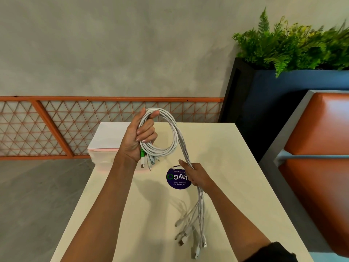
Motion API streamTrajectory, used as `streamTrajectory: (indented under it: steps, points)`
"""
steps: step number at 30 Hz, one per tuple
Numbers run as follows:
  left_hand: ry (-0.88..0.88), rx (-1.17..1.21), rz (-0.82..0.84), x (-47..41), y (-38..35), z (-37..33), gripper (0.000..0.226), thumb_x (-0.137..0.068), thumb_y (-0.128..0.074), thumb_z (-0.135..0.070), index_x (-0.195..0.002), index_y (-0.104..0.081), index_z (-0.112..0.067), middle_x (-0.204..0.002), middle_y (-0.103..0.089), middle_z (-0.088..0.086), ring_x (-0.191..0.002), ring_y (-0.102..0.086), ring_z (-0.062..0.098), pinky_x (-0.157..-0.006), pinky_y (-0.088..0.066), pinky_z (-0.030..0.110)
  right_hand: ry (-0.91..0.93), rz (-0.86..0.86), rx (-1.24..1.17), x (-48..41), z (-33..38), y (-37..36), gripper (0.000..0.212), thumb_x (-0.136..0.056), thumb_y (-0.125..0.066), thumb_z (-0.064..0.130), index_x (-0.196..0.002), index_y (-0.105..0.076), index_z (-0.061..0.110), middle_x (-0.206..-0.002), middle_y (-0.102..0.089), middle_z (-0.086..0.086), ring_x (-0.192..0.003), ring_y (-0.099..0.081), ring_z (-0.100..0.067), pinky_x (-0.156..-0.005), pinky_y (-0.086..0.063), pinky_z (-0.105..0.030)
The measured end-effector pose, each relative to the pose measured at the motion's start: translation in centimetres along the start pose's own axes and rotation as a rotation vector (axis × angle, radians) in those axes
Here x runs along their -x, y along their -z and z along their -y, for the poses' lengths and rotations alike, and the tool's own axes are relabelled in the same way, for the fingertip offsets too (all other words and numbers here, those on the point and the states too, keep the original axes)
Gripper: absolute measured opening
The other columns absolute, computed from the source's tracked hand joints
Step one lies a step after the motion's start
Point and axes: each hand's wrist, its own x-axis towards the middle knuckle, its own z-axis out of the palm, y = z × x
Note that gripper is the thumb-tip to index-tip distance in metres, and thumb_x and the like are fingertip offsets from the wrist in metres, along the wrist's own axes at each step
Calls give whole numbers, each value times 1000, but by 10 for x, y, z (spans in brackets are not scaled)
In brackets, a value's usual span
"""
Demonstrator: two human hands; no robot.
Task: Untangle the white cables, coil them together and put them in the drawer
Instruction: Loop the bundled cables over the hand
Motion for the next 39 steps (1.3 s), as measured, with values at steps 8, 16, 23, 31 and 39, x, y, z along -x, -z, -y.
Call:
streamTrajectory:
  steps: [8, 16, 23, 31, 39]
  points:
    - [-58, -19, -59, -1, -8, 7, 39, -96, -44, -29, -92, -69, 0, -43, -23, -6, -31, -20, 5, -33, -30, 13, -15, -61, 120, -2, -32, -1, 43, -89, -49, 56, -73, -50, 15, -64, -55, 2, -61, -52, -12, -61, -41, -24]
    - [-144, 78, -137, 1, -7, -12, 40, -99, -40, -30, -92, -66, 0, -39, -42, -3, -32, -21, 5, -35, -27, 14, -51, -247, -402, 24, -65, -11, 26, -96, -50, 31, -78, -57, 13, -58, -57, 7, -54, -54, -1, -58, -41, -14]
    - [-103, 184, -32, 14, 7, -33, 41, -104, -34, -26, -110, -55, 9, -51, -35, 3, -41, -34, 13, -46, -31, 27, -163, -153, -470, 20, -54, 2, 25, -91, -64, 22, -75, -44, 20, -48, -30, 9, -42, -21, -6, -40, -19, -20]
    - [114, 139, 64, 24, 17, -33, 43, -104, -28, -29, -102, -54, 5, -55, -35, 5, -40, -31, 15, -49, -30, 28, -158, -87, -682, 11, -29, 11, 47, -100, -40, 36, -59, -28, 19, -44, -22, 9, -37, -19, -4, -34, -18, -17]
    - [291, 145, 109, 17, 9, 8, 42, -104, -29, -30, -88, -52, 1, -48, -19, -3, -37, -19, 6, -41, -17, 20, -102, -410, -1086, -17, 28, 28, 39, -97, -34, 13, -61, -20, 21, -38, -18, 8, -31, -15, -7, -31, -13, -16]
